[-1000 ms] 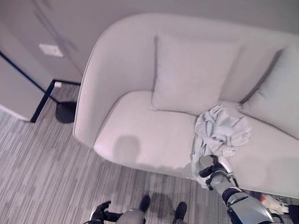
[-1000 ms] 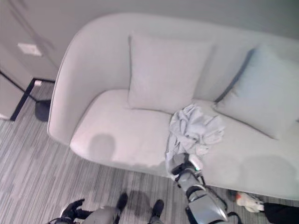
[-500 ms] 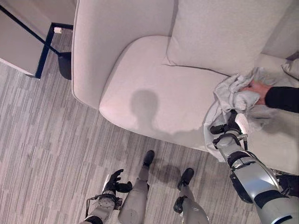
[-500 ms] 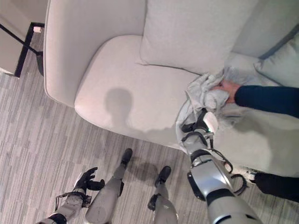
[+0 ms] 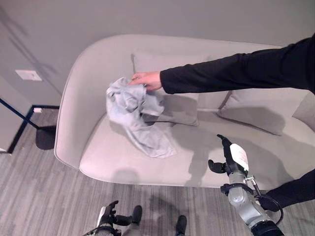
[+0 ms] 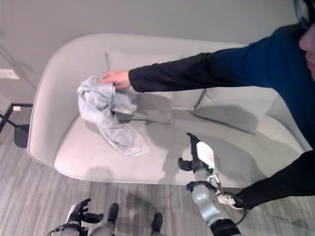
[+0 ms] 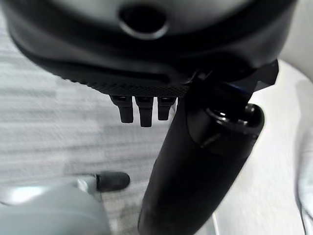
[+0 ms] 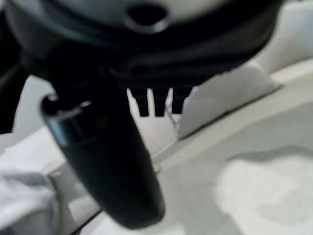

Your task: Hang the clothes on the sofa on the clothes rack.

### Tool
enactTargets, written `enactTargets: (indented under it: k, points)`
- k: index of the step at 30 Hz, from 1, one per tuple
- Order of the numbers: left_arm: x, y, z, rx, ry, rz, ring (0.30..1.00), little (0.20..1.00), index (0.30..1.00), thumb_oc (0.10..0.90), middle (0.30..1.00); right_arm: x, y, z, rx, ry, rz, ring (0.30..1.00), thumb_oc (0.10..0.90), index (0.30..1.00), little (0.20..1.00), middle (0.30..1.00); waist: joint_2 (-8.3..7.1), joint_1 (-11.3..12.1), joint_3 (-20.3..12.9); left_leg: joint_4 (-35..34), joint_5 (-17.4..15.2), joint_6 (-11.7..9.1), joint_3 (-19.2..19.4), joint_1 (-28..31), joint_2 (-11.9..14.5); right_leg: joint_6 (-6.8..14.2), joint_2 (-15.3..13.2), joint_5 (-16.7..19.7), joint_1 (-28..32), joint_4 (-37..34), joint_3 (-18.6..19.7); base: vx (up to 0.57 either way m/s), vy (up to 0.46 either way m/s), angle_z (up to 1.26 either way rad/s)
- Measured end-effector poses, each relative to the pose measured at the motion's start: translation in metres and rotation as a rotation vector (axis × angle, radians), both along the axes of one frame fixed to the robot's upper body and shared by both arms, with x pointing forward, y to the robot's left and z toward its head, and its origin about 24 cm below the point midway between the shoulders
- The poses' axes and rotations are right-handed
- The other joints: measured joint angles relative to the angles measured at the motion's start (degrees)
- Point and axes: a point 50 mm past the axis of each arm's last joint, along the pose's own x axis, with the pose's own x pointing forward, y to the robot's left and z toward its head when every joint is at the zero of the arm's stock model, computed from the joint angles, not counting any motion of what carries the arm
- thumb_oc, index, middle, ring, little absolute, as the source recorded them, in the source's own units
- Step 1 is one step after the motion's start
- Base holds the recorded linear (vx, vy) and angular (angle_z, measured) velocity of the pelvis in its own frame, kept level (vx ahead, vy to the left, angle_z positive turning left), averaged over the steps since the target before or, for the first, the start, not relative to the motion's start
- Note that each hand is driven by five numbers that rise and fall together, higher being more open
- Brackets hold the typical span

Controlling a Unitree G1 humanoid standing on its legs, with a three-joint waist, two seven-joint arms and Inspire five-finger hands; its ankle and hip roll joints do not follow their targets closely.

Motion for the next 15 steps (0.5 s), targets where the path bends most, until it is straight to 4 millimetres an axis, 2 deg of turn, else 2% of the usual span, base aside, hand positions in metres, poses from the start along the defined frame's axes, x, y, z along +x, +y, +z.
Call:
enactTargets:
  k: [2,4,5,9,12,15]
  points:
    - [-0.021,-0.003,-0.005,-0.015,0.062,-0.003,0.9,0.9,0.9,0.8,0.9,0.0,0.01,-0.005,-0.003,0.03,0.052,0.9,0.8,0.9,0.9,0.9,0.63,0.06,-1.05,-0.04,-0.49,-0.62,0.41,2.13,0.81,-0.44,0.77,-0.68,1.67,-0.01,0.38,0.02,-0.041,-0.1]
    - [-0.025,-0.009,-0.007,-0.029,0.07,-0.021,0.9,0.9,0.9,0.8,0.9,0.003,0.013,-0.003,-0.001,0.019,0.065,0.9,0.8,0.9,0.9,0.9,2.0,1.1,-2.1,-0.02,-0.27,-1.22,-0.41,1.37,1.82,-0.81,1.88,-0.97,1.53,0.0,-0.12,0.03,-0.058,0.11]
    - [-0.024,-0.01,-0.007,-0.031,0.065,-0.023,0.9,0.9,0.9,0.8,0.9,0.005,0.013,-0.002,-0.002,0.022,0.071,0.9,0.8,0.9,0.9,0.9,2.15,1.71,-2.09,-0.01,-0.04,-1.61,-0.53,1.19,2.32,-0.85,2.35,-0.99,1.45,0.0,-0.45,0.01,-0.031,0.14]
    - [-0.026,-0.008,-0.007,-0.027,0.073,-0.019,0.9,0.9,0.9,0.8,0.9,0.009,0.02,-0.001,0.006,0.024,0.112,0.9,0.8,0.9,0.9,0.9,1.68,2.85,-1.6,-0.01,0.5,-2.64,-2.12,0.43,3.42,-1.66,3.82,-1.16,1.55,0.0,-1.66,0.0,-0.044,0.14]
    - [-0.022,-0.003,-0.005,-0.013,0.062,-0.022,0.9,0.9,0.9,0.8,0.9,0.008,0.018,-0.006,0.027,0.06,0.116,0.9,0.8,0.9,0.9,0.9,0.68,3.43,-0.19,-0.02,0.88,-3.28,-4.16,-0.05,3.81,-2.17,4.4,-1.5,2.26,0.0,-3.85,0.01,-0.046,0.34]
    - [-0.017,-0.002,-0.004,-0.011,0.048,-0.028,0.9,0.9,0.9,0.8,0.9,0.006,0.013,-0.009,0.023,0.097,0.139,0.9,0.8,0.9,0.9,0.9,0.48,4.6,0.74,-0.23,0.43,-3.59,-5.54,-1.61,3.88,-2.61,4.86,-1.79,2.49,0.02,-5.82,0.0,-0.007,0.44]
